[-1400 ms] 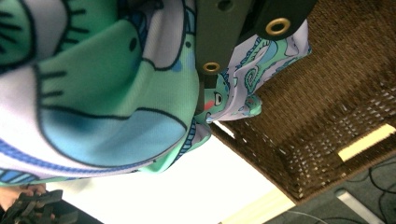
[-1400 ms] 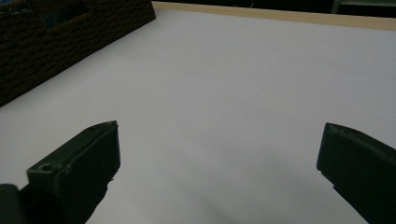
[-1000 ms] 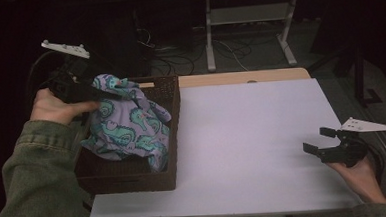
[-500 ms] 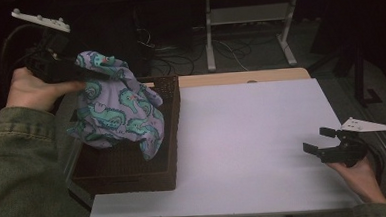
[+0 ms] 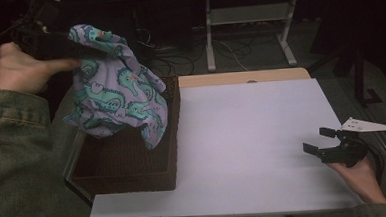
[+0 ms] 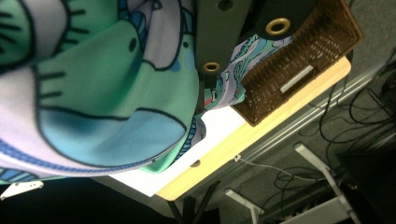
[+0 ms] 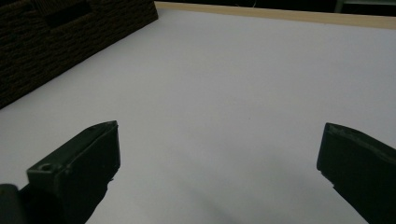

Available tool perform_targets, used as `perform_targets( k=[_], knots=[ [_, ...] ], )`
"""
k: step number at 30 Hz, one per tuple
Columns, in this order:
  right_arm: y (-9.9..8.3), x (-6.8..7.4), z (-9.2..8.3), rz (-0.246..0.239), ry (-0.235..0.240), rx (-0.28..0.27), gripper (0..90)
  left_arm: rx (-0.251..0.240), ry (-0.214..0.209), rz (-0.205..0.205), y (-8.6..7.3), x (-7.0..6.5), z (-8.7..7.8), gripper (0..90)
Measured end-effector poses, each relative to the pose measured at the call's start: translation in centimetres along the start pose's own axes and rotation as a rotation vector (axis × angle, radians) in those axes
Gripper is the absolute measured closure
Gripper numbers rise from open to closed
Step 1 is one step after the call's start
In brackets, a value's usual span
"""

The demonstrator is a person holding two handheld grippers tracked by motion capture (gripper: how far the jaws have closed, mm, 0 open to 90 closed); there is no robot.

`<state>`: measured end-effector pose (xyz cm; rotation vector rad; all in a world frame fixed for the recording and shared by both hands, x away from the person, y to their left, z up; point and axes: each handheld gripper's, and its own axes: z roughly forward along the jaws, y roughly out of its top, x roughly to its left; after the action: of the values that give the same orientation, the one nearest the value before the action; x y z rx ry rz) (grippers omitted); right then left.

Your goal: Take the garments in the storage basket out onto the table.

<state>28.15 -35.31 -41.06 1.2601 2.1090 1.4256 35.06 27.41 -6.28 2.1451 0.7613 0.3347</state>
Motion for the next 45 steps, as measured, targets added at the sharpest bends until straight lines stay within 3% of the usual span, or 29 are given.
perform_targets(
  k=[19,20,29,45],
  knots=[
    [0.1,0.0,-0.2,0.000,0.008,-0.011,0.0,-0.025,-0.023,0.052,5.4,-2.5,2.7,82.9],
    [0.1,0.0,-0.2,0.003,0.009,-0.012,0.0,-0.029,-0.027,0.070,6.3,-2.9,3.2,82.9],
    [0.1,0.0,-0.3,0.002,0.016,-0.012,0.0,-0.030,-0.060,0.104,9.0,-4.5,5.9,82.9],
    [0.2,0.0,-0.6,0.002,0.028,-0.017,0.0,-0.056,-0.104,0.120,11.5,-6.5,10.6,82.9]
  ],
)
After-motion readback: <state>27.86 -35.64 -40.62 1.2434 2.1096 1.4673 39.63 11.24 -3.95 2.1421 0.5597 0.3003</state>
